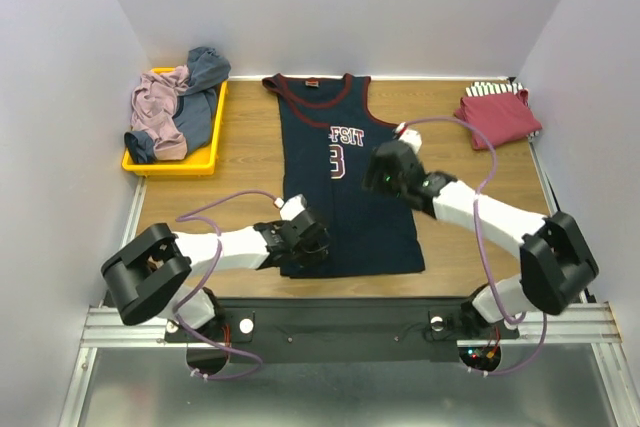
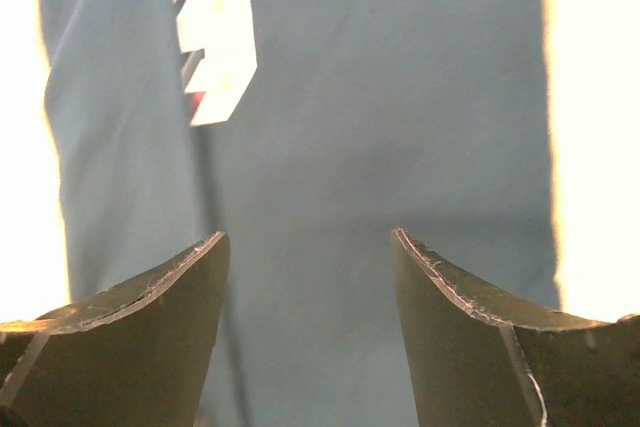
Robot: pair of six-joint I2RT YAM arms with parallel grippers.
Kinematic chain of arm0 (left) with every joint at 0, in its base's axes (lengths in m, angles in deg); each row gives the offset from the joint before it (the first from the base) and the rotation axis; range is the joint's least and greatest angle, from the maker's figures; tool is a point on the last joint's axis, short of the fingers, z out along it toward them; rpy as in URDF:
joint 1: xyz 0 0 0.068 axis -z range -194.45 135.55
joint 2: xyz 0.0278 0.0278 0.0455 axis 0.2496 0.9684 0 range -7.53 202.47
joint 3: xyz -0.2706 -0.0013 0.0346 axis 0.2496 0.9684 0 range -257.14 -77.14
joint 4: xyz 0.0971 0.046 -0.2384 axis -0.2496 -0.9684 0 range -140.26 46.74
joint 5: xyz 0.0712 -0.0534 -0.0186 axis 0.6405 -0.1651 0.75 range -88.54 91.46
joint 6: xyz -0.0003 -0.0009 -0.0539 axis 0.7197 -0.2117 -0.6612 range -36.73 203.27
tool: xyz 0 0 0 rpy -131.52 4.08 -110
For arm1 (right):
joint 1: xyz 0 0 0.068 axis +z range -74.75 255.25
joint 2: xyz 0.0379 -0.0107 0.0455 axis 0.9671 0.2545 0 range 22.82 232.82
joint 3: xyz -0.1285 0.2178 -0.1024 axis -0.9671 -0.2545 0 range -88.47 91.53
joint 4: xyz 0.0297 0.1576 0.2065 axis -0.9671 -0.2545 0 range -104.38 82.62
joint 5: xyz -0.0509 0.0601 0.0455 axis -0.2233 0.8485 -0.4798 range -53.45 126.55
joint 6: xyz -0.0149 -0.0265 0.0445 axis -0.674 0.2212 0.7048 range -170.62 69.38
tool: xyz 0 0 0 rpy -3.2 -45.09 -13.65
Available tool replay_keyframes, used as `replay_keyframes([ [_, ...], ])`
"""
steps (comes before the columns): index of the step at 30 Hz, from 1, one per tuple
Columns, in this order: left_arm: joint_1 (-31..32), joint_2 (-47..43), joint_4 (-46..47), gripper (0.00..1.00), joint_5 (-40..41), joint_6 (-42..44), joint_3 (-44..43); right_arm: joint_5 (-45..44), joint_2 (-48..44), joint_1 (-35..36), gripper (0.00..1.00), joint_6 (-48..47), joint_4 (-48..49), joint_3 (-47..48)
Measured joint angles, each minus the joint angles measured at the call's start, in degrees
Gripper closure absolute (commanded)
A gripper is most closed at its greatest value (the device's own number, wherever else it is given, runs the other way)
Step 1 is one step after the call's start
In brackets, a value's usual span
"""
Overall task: Fold and stack the tank tops
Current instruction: Fold the tank top
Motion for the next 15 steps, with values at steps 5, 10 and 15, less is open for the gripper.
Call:
replay_keyframes([
  [5, 0.28, -4.0, 3.69, 0.94, -0.42, -3.82, 5.22, 4.5, 7.04, -13.4, 0.29, -4.85, -0.28, 6.4],
  [10, 2.05, -10.12, 1.92, 0.95, -2.12, -5.6, 9.49, 8.09, 14.05, -21.03, 0.29, -8.35, -0.52, 12.46],
  [15, 4.63, -11.78, -4.04, 0.94, -3.5, -5.92, 8.48, 10.08, 22.71, -26.32, 0.33, -10.78, -0.26, 17.49],
])
